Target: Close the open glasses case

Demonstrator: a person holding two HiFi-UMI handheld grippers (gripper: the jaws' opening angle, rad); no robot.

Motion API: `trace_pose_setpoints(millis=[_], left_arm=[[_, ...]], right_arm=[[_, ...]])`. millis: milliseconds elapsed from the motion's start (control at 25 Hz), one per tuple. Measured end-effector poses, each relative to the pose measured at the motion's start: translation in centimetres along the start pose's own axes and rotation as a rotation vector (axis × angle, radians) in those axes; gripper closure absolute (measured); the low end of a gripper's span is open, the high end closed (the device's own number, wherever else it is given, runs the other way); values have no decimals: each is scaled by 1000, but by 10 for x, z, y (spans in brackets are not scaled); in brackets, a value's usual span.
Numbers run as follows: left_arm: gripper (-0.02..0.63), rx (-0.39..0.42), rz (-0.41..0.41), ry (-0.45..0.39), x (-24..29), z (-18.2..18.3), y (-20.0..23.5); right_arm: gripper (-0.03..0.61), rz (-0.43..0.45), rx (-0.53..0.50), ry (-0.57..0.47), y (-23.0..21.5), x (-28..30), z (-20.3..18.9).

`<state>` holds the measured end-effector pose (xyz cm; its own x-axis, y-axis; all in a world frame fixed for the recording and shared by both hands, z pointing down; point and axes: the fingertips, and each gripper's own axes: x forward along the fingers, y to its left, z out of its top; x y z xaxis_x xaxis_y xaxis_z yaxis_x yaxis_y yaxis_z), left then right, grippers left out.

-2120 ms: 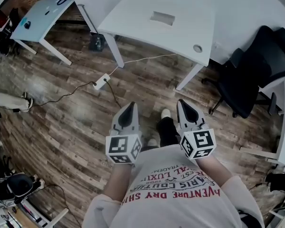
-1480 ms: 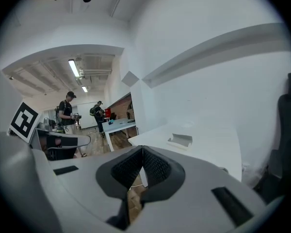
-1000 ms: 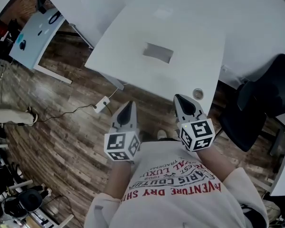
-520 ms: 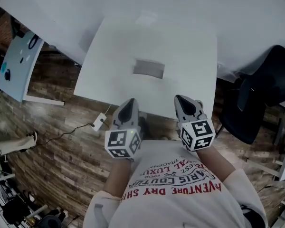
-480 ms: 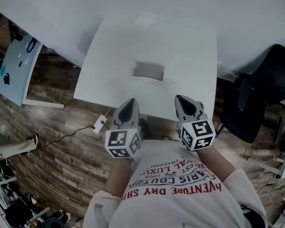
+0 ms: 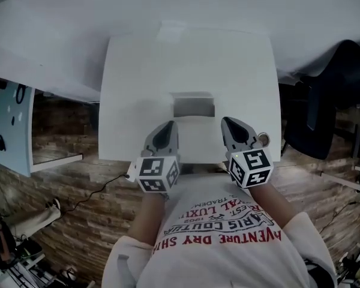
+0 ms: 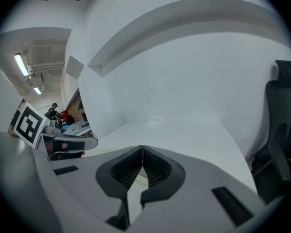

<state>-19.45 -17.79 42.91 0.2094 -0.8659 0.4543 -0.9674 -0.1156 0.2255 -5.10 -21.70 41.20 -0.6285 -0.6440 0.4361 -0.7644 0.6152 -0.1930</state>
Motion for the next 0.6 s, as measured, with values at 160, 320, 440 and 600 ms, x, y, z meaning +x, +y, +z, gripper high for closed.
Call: trace_pose_setpoints(millis=[160,320,440,600], left_arm=[[615,-10,-54,117,28,-31,14],[615,-27,-103,179,49,-51,20],[615,-18,-124,227,64,-69,26],[615,-10,-135,280,82,-91,32]], right_arm=[[566,-61,46,70,-8,17,-18],[566,-112,84,116,-15,33,-36],[566,-132,101,147,-18,46,-52],[566,-150,103,183,-22,62,-68]])
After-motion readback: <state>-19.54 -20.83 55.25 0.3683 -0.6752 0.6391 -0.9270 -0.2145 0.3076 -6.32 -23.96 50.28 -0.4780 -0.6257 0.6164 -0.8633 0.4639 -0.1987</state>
